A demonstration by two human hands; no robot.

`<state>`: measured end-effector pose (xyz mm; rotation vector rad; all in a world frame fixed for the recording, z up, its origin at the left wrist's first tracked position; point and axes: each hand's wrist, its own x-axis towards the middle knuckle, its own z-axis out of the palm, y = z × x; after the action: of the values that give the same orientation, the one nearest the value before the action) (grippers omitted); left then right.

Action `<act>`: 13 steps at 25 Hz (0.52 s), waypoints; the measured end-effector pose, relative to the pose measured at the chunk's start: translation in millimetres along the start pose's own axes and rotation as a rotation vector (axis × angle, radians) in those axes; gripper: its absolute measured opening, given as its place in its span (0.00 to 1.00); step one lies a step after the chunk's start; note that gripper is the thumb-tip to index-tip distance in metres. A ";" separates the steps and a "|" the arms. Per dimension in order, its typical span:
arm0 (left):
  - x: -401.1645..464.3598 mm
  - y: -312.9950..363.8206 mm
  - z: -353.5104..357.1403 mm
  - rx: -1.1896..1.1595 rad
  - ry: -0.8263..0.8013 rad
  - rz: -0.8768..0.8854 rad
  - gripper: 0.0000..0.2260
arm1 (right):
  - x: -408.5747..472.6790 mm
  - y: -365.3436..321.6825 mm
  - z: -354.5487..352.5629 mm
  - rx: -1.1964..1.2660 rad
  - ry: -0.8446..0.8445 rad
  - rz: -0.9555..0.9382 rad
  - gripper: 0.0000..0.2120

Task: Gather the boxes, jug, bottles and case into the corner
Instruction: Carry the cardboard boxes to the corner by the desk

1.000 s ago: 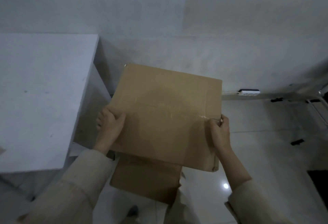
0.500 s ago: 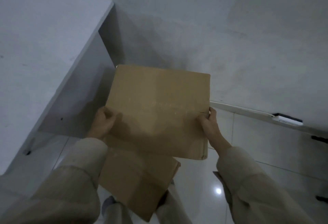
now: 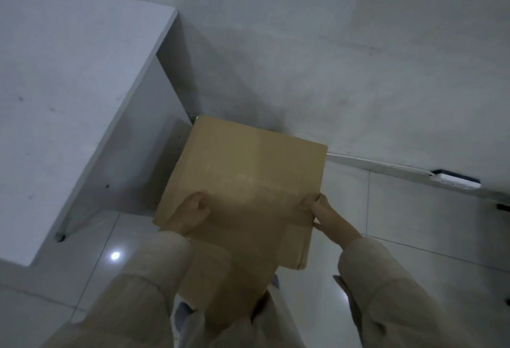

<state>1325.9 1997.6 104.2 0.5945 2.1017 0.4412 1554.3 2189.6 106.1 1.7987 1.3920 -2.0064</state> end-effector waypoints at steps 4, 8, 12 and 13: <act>-3.6 -10.3 3.1 0.135 -0.006 0.026 0.21 | -15.2 19.4 23.0 0.068 -0.052 0.069 0.28; -14.1 -24.8 -1.8 0.187 -0.069 0.021 0.21 | -31.5 32.1 57.1 0.035 -0.009 0.027 0.29; -23.8 -25.7 -17.7 0.112 -0.142 0.099 0.21 | -54.9 19.2 79.6 0.017 0.148 -0.033 0.26; -28.3 -20.2 -24.0 0.130 -0.164 0.133 0.21 | -66.5 16.8 82.5 0.001 0.164 -0.064 0.26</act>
<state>1315.0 1962.9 125.8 0.8224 1.9515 0.3199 1523.6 2093.4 142.3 1.9838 1.5104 -1.9270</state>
